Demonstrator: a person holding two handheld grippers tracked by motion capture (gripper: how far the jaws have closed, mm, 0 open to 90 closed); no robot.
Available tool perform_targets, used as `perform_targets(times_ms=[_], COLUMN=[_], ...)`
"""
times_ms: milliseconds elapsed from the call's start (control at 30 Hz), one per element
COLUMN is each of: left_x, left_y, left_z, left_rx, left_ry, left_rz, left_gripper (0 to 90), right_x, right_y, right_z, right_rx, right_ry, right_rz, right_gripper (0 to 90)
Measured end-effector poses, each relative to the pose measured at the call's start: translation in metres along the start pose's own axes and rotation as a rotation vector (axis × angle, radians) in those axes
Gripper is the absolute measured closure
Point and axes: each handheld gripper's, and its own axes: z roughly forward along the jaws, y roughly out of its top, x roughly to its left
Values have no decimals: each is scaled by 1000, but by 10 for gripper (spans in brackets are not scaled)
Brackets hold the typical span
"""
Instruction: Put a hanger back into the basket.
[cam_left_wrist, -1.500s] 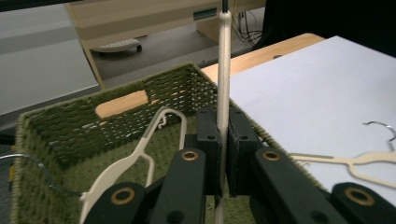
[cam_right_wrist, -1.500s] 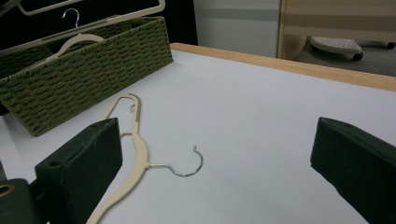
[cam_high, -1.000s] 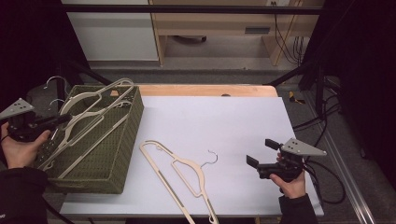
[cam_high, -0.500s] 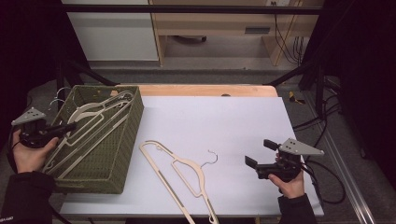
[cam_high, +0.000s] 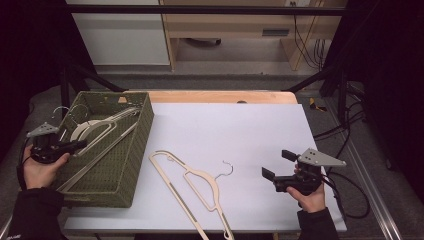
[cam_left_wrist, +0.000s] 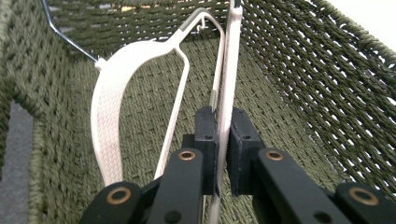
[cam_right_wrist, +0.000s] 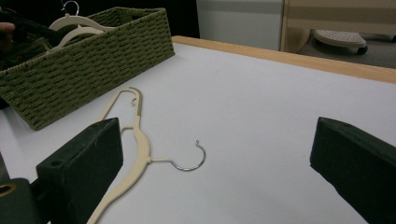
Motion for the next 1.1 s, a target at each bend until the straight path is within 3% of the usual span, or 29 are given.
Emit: perform_targets(times_ms=[67,100,167,333,467,700,800,1000,1100], left_x=[0,0,1,6,10,14,15,13,9], left_y=[0,0,-1,-4,-4,-5,-5,-5,-2], left_z=[0,1,3,3,2,5,4,2,-7], left_rx=[3,19,57,57,93,125,138,124,78], left_ry=[6,24,66,115,159,199,197,199,199], left_rz=[-6,-21,-5,-40,-43,-96,-102,-109,-102], left_gripper=[833,826,818,805,739,576,561,511,492], right_x=[0,-1,0,0,0,1,1,1,0], right_y=[0,0,0,0,-1,-1,-1,-1,0], right_z=[0,0,0,1,2,2,3,2,1], right_rx=[-1,-3,-3,2,3,3,3,1,-1], right_ry=[2,3,1,2,3,3,5,6,5], right_rz=[-2,-5,-1,-2,-1,2,3,2,-2], right_gripper=[33,33,34,34,34,35,35,35,35])
